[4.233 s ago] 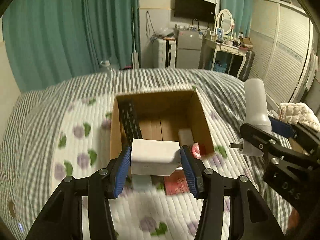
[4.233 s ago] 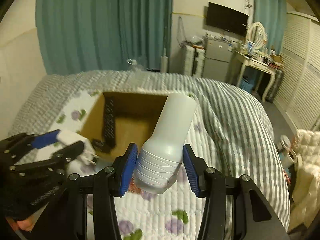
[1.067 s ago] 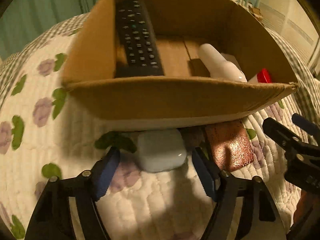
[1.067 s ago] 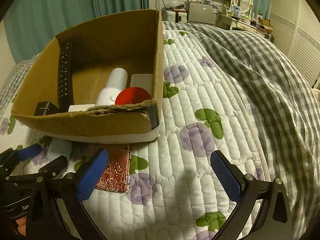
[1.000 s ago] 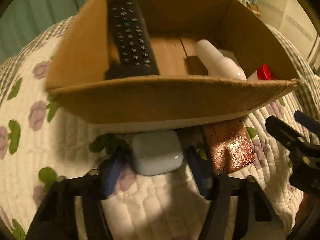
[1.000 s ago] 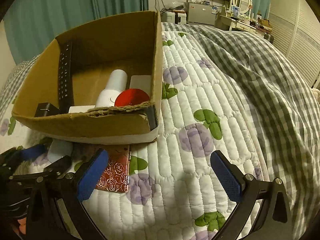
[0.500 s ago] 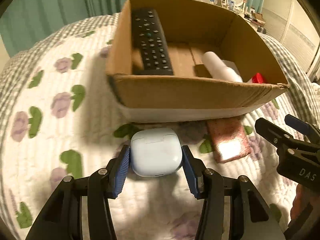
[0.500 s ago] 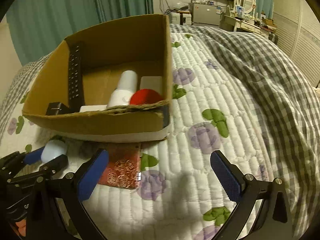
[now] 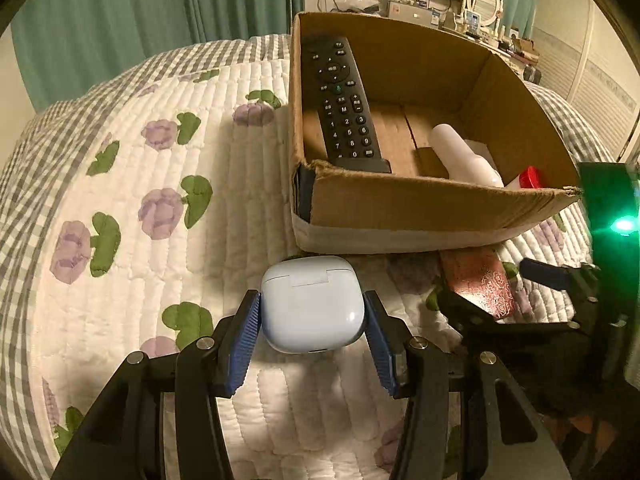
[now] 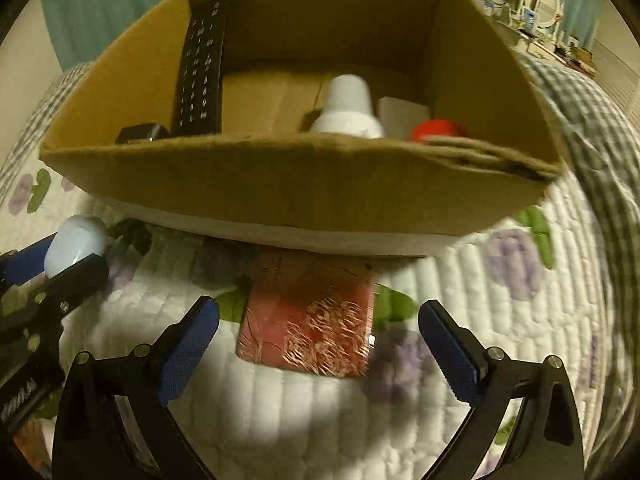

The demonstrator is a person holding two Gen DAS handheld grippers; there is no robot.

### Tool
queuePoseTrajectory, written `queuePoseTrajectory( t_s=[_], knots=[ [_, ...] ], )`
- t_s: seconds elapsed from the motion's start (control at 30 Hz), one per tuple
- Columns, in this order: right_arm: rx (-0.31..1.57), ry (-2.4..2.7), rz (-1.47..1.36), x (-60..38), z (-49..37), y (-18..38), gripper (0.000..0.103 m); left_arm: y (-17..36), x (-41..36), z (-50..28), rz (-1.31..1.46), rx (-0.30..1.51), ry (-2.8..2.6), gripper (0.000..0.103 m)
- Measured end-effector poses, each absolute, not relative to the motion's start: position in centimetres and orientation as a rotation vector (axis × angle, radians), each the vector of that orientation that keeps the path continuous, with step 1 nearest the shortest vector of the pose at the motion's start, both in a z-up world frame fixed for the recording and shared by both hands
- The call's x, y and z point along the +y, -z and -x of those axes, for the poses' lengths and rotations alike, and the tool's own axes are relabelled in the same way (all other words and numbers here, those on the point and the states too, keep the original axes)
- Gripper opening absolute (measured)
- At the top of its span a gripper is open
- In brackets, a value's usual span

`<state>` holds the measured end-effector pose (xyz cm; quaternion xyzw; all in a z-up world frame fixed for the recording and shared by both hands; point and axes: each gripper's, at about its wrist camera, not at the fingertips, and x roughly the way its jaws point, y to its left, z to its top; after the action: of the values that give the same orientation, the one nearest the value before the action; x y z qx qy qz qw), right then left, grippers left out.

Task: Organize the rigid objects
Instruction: 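Grasp the blue earbud case with the left gripper while the right grasps the rose card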

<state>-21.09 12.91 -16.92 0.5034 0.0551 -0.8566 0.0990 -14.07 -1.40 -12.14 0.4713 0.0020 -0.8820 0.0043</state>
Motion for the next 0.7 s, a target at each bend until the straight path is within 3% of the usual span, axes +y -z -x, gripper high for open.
queuePoseTrajectory(
  t_s=[0.1,0.2,0.7],
  knots=[
    [0.175,2.521,-1.524,12.5,21.8,17.9,0.090,12.3,-1.4,13.8,-1.475,0.014,2.761,0.052],
    [0.157,2.551,-1.489,12.5,21.9,18.0,0.072,12.3,-1.4,13.8,-1.475,0.018,2.766,0.052],
    [0.086,2.642,-1.359,15.5,17.0,13.9,0.070,9.1,1.2,11.4,-1.422,-0.087,2.834,0.052]
  ],
)
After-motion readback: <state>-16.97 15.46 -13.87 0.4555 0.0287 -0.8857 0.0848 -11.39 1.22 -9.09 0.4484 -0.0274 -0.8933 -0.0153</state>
